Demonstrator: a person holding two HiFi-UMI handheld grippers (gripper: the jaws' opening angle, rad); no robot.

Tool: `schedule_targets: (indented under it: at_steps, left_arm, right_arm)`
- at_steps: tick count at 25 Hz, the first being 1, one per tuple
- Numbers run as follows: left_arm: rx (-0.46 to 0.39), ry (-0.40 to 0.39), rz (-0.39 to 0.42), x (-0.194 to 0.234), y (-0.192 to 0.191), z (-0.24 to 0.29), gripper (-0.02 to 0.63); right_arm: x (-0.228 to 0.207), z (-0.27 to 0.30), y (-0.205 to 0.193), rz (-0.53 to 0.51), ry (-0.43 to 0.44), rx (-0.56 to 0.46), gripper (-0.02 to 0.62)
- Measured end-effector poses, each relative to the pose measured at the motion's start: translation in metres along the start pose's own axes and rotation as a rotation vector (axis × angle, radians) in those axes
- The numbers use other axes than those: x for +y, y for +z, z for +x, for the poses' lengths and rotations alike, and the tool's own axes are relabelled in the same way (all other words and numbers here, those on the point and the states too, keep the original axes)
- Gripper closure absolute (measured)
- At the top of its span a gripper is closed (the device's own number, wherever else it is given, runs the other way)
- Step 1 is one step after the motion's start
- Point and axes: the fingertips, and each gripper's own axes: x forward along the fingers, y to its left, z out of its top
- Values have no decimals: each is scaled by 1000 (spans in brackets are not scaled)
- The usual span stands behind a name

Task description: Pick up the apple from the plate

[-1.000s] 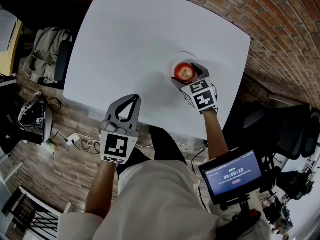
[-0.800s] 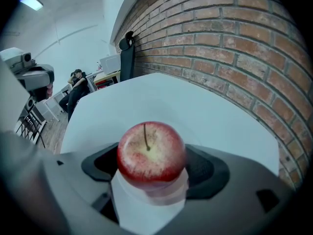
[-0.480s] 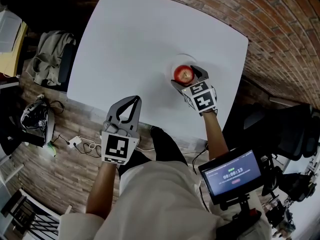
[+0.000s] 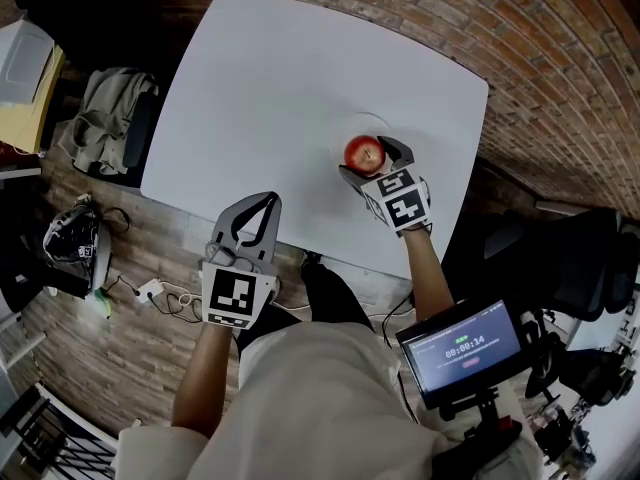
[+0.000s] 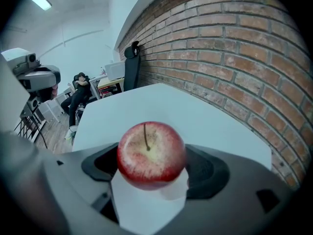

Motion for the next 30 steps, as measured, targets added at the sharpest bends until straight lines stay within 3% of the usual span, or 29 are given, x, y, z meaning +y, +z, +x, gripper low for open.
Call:
schedule_targets:
  at_steps: [18,30]
  left_arm:
    - [-86,6,66,-17,33,-28,600]
    - [-127,-49,111,-25,52,-37,600]
  right_arm:
    - [15,-68,34,9,-68,-135,198]
    - [33,-119,55,22,-130,-213,198]
